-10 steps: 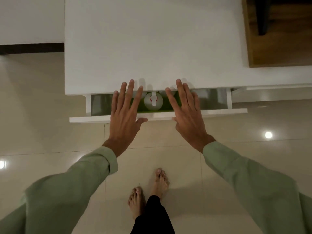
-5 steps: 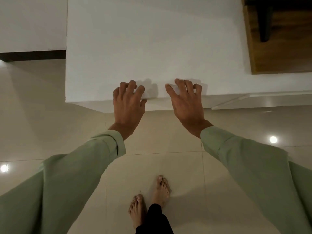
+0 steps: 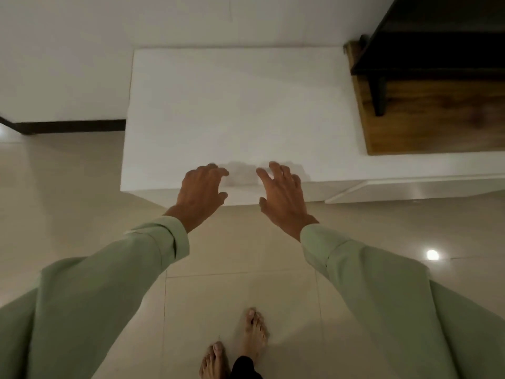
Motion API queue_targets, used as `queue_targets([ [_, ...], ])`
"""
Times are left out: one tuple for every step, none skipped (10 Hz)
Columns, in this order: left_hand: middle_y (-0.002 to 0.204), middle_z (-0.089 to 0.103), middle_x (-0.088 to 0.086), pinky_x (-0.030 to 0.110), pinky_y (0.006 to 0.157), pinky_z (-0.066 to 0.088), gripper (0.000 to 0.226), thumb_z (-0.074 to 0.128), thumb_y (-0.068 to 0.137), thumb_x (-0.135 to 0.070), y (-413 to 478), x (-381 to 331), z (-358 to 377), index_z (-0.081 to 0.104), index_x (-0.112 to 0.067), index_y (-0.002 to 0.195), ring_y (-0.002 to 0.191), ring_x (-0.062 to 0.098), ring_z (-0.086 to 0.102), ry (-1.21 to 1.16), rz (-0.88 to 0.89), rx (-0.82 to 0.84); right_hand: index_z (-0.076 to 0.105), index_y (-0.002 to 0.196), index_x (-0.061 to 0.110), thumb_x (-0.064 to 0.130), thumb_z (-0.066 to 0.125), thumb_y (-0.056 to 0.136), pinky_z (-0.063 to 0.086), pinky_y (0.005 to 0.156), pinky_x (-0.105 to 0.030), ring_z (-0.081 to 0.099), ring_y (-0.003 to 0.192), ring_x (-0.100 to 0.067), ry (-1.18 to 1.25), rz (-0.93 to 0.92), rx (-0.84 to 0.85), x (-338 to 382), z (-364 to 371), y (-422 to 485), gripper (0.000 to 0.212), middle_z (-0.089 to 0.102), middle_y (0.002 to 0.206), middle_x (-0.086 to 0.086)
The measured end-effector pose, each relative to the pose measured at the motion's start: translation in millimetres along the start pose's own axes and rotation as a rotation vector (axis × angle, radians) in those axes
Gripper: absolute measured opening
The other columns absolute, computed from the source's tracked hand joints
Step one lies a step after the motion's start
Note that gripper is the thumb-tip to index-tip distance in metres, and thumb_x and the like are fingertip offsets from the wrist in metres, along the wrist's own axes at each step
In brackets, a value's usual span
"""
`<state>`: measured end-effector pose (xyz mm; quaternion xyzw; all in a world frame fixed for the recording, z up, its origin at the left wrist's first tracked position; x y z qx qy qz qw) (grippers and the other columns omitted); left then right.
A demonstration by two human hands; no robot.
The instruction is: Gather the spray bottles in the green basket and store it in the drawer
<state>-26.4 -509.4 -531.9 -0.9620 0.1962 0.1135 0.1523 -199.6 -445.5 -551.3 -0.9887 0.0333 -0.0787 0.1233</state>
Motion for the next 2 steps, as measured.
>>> queue_targets([
  [0.146,0.051,0.004,0.04,0.106,0.039,0.054,0.069,0.085,-0.026,-14,-1,-35,0.053,-0.02,0.136,0.134,0.024,0.048,0.001,0.017,0.046,0.034,0.15,0.017,0.018,0.062,0.088,0.035,0.108,-0.042,0.034,0.139,-0.029,0.158,0.017,0.011,4,-33,-14,0.068,0.037,0.153,-0.01],
  [0.147,0.051,0.002,0.037,0.107,0.037,0.052,0.067,0.087,-0.027,-31,-11,-91,0.053,-0.02,0.137,0.135,0.022,0.047,-0.037,0.045,-0.069,0.031,0.153,0.016,0.017,0.06,0.091,0.031,0.113,-0.04,0.025,0.149,-0.025,0.23,-0.005,-0.121,16,-89,-30,0.069,0.026,0.163,-0.008],
])
Point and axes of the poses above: each hand's wrist, its own y-axis towards the middle knuckle, its own z-axis out of the palm, x = y × z, the point moved 2 cm from there along y, towards the middle knuckle
